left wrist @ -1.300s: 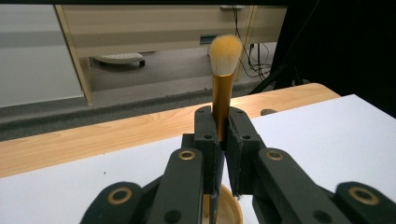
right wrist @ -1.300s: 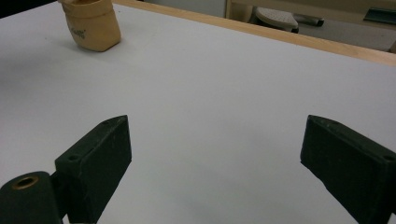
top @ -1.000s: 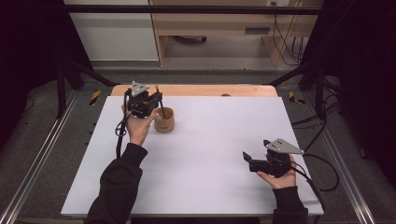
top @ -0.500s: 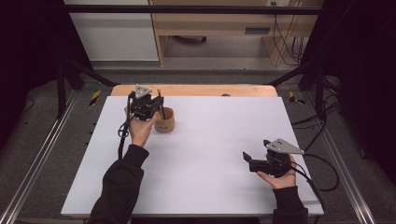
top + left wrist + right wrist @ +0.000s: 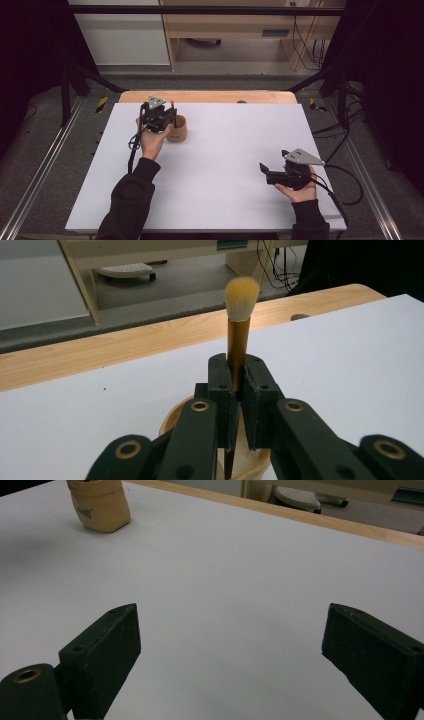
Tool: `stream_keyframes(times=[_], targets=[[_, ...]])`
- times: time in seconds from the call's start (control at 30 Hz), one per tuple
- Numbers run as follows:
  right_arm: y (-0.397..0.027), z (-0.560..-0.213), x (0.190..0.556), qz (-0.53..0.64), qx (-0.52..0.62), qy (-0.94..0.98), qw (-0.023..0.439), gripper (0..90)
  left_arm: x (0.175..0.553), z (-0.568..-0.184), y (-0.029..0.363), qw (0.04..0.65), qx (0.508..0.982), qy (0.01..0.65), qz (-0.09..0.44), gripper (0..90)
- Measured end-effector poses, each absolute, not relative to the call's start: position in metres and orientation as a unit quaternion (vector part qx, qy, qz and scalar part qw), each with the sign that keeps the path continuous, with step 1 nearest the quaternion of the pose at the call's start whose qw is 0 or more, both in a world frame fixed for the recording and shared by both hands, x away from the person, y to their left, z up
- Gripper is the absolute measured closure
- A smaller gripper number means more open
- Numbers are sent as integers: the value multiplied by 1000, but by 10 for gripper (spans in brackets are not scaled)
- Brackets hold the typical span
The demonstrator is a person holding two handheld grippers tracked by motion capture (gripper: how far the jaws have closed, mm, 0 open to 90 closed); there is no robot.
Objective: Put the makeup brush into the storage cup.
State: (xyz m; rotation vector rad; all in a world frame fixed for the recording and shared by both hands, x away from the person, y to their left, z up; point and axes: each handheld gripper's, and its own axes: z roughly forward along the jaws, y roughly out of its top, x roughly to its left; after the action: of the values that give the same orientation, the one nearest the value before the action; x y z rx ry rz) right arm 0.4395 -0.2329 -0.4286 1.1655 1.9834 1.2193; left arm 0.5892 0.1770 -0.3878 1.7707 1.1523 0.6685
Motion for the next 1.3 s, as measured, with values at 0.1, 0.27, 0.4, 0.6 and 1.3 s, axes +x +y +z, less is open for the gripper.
stream_keyframes(times=[0.1, 0.27, 0.4, 0.6, 1.3], targets=[[-233, -429, 439, 453, 432, 734, 265, 88, 590, -389, 176, 442, 718, 465, 270, 831], [-232, -429, 439, 452, 432, 734, 265, 88, 591, -392, 175, 435, 723, 465, 268, 830], [-233, -429, 440, 450, 431, 735, 266, 88, 592, -395, 173, 432, 726, 465, 265, 830], [-233, -429, 440, 450, 431, 736, 266, 88, 593, -396, 171, 428, 730, 464, 262, 828], [-235, -426, 438, 456, 433, 729, 269, 87, 576, -393, 177, 442, 736, 448, 250, 706]])
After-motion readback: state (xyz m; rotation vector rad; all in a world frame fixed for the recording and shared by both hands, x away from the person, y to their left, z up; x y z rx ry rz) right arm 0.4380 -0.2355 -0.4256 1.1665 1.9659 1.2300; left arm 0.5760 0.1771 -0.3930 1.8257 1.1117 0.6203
